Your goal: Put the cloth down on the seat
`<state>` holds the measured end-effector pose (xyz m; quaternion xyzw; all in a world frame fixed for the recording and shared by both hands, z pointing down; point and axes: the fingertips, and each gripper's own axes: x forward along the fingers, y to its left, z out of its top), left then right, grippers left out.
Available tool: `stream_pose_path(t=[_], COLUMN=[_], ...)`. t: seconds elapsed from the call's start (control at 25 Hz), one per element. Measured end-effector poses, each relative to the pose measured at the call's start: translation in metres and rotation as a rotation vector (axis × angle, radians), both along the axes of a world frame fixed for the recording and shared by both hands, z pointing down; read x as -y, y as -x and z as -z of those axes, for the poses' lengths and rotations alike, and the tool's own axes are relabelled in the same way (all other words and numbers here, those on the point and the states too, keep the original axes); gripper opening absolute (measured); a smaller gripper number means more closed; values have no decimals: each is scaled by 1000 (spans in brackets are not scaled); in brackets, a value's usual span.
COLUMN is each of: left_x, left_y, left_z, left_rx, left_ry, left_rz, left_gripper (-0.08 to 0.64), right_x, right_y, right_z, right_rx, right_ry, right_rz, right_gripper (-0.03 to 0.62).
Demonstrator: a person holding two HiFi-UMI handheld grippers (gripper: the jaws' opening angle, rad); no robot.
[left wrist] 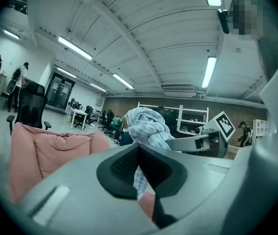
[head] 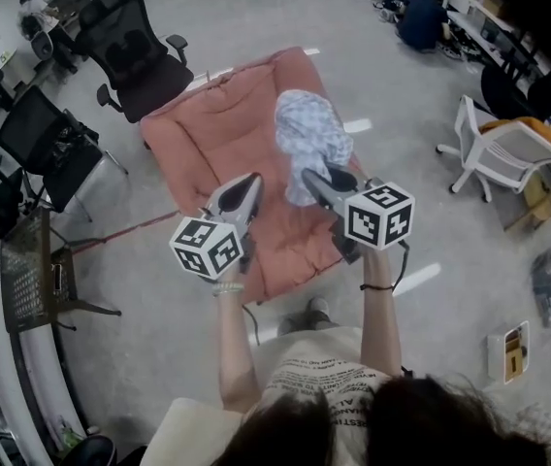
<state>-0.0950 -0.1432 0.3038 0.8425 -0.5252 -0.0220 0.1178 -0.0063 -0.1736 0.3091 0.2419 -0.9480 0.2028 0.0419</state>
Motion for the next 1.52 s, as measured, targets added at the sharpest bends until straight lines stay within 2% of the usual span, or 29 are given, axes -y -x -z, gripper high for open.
stream_pose_path(t=[0.24,0.44,0.8,1.04,1.24,1.52], left_x=[15,29,70,89,95,96], left_y=[3,6,32,57,62,68], left_z=[-5,-21,-36,-44,-58,-83], left_rx=[-27,-43,-16,-36,-50,-95], left_ry=[-4,29,83,102,128,178], left_rz=[53,60,22,7,-7,19], left_gripper=[-8,-8,-8,-8,-8,-8], right_x=[19,35,71,86,88,90], right_y=[7,17,59,86,93,98], right_z=[-9,-21,-29,-34,-53,-84], right_rx=[-15,-26,-34,-35,-6,-26], right_ry=[9,30,42,55,113,190], right_rz=[54,72,83,80,72,84], right_gripper=[91,91,91,91,91,91])
